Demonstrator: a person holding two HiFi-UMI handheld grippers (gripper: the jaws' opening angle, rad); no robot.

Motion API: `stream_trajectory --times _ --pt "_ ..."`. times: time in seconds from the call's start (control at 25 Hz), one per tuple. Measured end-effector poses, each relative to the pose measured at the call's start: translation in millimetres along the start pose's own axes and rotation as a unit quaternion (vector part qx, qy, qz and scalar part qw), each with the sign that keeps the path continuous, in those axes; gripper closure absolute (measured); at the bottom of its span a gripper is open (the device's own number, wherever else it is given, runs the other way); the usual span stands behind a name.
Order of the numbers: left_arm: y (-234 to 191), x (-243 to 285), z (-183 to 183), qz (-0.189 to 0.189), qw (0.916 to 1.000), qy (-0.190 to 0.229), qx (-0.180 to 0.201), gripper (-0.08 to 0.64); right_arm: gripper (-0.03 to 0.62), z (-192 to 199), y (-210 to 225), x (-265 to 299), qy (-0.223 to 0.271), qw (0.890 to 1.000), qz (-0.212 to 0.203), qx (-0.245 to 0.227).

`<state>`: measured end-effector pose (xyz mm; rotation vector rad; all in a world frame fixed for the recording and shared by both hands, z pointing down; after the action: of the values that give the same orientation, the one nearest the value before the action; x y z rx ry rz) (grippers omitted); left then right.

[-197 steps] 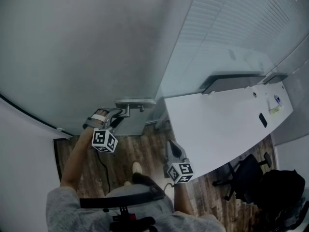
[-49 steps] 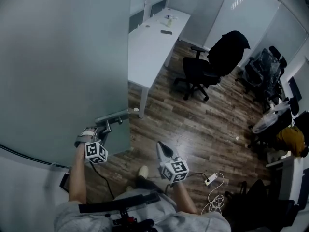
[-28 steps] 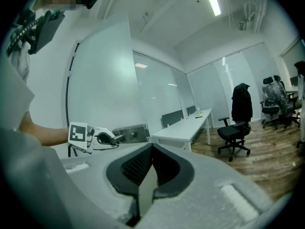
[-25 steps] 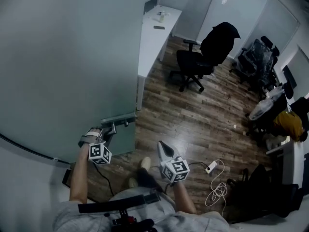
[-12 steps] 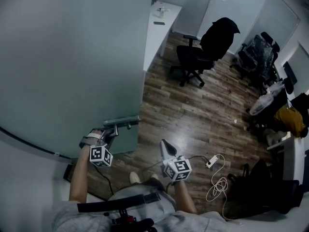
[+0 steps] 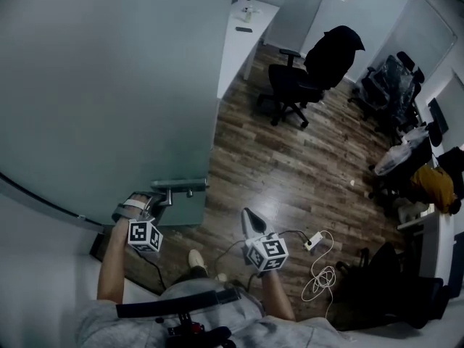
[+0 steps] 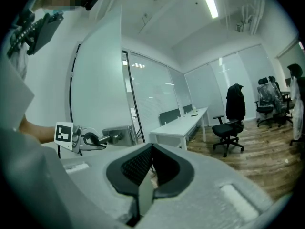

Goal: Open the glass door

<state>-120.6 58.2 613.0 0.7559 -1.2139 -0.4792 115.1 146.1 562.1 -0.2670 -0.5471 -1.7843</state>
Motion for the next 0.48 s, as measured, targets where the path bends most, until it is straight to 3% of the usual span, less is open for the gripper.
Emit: stream_trajectory --times 0.48 --pt "31.1 -34.6 1.8 -0.001 0.9996 0.012 0.027 0.526 0.591 17.9 -11.3 -19.7 -0.013 1.0 -0.018 -0.006"
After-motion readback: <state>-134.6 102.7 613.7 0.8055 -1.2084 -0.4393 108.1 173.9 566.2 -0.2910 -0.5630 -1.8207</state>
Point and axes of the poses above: the fingertips, and each gripper's own axes: x forward along the fingers, y to its right, z out of its underside, the point moved 1 cm from there along -x, backward along the fingers, and after that the axes turned 15 degrees about -y, right-handed, at the moved point
